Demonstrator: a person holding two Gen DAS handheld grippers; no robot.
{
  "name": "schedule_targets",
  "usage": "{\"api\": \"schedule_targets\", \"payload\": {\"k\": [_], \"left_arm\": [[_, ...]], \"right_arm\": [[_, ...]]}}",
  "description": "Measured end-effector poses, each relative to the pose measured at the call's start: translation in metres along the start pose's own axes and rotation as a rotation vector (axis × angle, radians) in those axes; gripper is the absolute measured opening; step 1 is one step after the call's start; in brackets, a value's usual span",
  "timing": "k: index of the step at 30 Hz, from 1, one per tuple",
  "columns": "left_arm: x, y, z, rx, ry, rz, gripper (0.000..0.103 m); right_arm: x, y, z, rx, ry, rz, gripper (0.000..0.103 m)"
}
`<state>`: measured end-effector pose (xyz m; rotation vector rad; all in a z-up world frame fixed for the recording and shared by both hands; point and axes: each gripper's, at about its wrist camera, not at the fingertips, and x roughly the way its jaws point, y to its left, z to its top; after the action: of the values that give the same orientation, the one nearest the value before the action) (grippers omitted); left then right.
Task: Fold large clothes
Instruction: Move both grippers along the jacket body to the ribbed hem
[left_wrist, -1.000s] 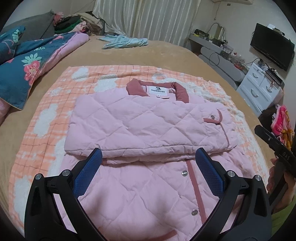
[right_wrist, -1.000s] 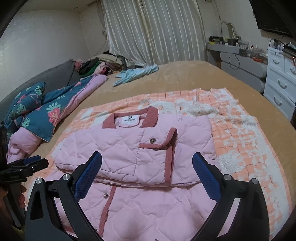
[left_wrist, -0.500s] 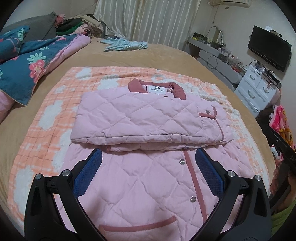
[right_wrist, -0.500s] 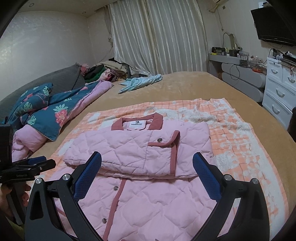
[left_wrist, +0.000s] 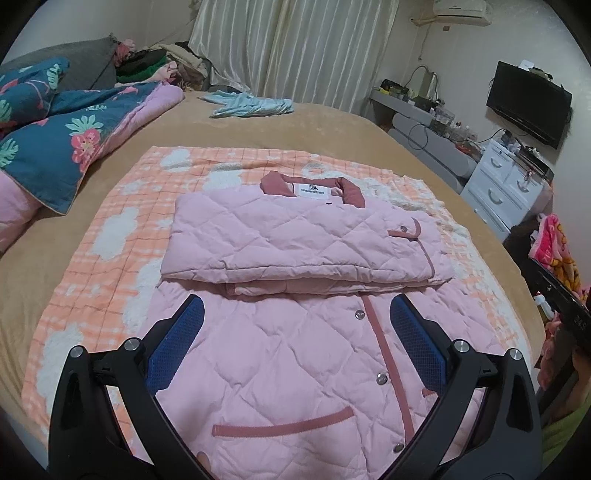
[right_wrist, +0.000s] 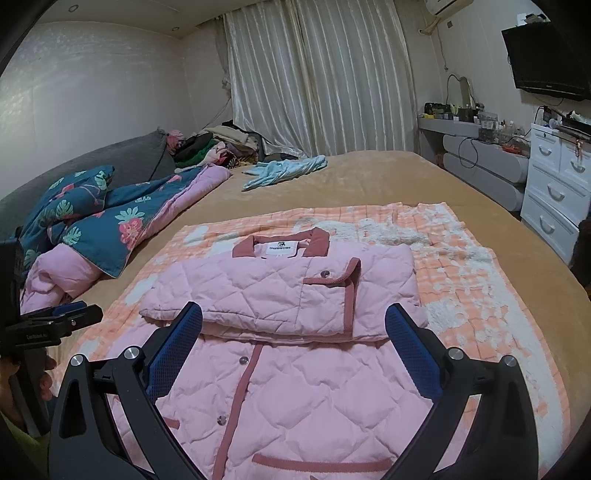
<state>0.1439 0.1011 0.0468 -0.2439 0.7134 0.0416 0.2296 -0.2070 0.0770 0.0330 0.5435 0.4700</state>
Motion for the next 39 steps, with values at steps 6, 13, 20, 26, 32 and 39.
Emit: {"api": "schedule_targets", "payload": {"k": [6, 13, 20, 26, 32, 39], "left_arm": [[-0.006, -0.001, -0.008, 0.011, -0.005, -0.008, 0.095], [-0.012, 0.001, -0.019, 0.028, -0.008, 0.002, 0.095], [-0.02, 0.008, -0.032, 0.032, -0.003, 0.014, 0.095], [-0.025, 0.012, -0.042, 0.039, 0.0, 0.018, 0.095], [-0.027, 0.016, -0.051, 0.041, 0.013, 0.021, 0.095], [-0.026, 0.025, -0.068, 0.032, 0.04, 0.041, 0.095]], "right_arm": [[-0.01, 0.002, -0.003, -0.008, 0.0, -0.009, 0.099], [-0.022, 0.001, -0.007, -0.013, 0.005, -0.018, 0.099], [-0.034, -0.003, -0.013, -0.017, 0.009, -0.032, 0.099], [-0.041, -0.006, -0.018, -0.021, 0.021, -0.042, 0.099], [-0.043, -0.009, -0.025, -0.027, 0.048, -0.042, 0.099], [-0.044, -0.018, -0.042, -0.023, 0.104, -0.051, 0.099]]}}
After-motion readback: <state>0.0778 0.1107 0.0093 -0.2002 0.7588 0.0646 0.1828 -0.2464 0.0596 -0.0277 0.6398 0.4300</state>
